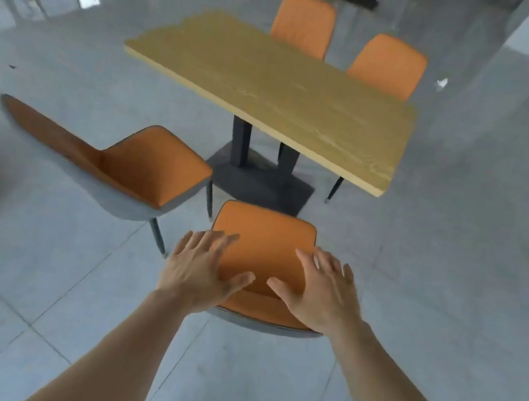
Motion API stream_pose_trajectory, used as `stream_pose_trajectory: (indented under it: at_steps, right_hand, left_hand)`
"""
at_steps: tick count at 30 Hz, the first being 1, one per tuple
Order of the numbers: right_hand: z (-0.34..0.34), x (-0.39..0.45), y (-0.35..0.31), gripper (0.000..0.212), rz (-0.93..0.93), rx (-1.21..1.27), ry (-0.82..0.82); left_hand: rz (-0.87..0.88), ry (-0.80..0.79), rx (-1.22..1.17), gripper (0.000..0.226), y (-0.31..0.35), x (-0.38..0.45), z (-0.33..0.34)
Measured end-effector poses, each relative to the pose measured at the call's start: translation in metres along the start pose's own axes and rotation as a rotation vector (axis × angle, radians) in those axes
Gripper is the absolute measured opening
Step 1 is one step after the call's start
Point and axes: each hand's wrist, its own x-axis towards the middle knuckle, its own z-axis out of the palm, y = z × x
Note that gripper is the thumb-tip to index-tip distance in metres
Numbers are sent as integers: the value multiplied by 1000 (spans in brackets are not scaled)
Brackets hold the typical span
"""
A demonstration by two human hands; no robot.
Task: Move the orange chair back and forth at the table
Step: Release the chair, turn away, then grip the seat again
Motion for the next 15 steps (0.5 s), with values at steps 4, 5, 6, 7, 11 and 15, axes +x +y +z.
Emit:
stream_pose_trajectory:
  at_steps: [4, 5, 6, 7, 11, 15]
  right_hand:
    - [49, -28, 7, 102, 33, 43, -47]
    - [60, -32, 5, 103, 24, 46, -54]
    - [72, -35, 4, 104, 14, 48, -52]
    - [83, -37, 3, 105, 7, 49, -44]
    - [119, -34, 0, 102, -5, 29, -32]
    - [135, -24, 3, 95, 45, 59, 53]
  left_hand:
    - [63, -65, 26, 89, -1, -14, 41]
    - [81, -77, 41, 89, -5, -17, 48]
    - [96, -90, 53, 88, -9, -20, 54]
    - [104, -96, 58, 87, -14, -22, 59]
    - [153, -112, 47, 87, -30, -18, 79]
    - [144, -142, -17, 86, -39, -12, 103]
